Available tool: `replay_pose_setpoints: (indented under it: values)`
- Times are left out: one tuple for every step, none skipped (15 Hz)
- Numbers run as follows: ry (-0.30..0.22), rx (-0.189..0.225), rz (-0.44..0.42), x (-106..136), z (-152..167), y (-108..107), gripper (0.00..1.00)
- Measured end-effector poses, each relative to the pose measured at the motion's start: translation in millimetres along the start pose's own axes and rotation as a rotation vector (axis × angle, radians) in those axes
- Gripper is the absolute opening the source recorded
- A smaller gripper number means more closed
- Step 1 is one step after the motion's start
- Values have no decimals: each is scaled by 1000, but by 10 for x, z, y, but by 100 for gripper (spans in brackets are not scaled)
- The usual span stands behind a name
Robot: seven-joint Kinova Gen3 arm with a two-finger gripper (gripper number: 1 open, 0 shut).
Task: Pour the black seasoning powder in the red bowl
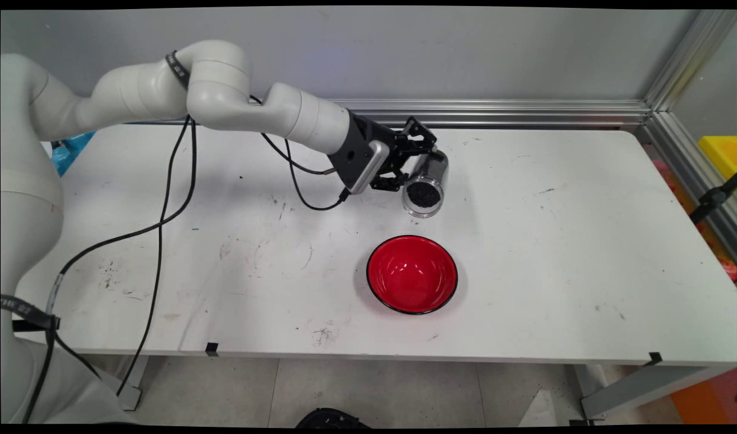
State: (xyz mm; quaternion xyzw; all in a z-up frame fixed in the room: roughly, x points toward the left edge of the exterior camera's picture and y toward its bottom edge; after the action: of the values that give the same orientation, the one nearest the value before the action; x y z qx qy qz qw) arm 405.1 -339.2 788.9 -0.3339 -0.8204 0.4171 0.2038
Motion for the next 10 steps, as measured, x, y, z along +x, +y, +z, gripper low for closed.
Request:
replay_pose_setpoints:
  values:
    - [-4, 5, 8, 3, 20, 11, 0]
    - [-7, 9, 16, 8, 32, 20, 0]
    - [-10, 14, 26, 13, 43, 30, 0]
    - [-13, 20, 38, 19, 50, 38, 0]
    - [-16, 26, 49, 25, 52, 45, 0]
    - [-20, 31, 62, 30, 52, 56, 0]
    - [-23, 35, 74, 35, 52, 70, 0]
    - [-25, 38, 86, 40, 49, 91, 0]
    - [-26, 39, 96, 44, 48, 110, 0]
    - [-27, 40, 108, 50, 45, 134, 0]
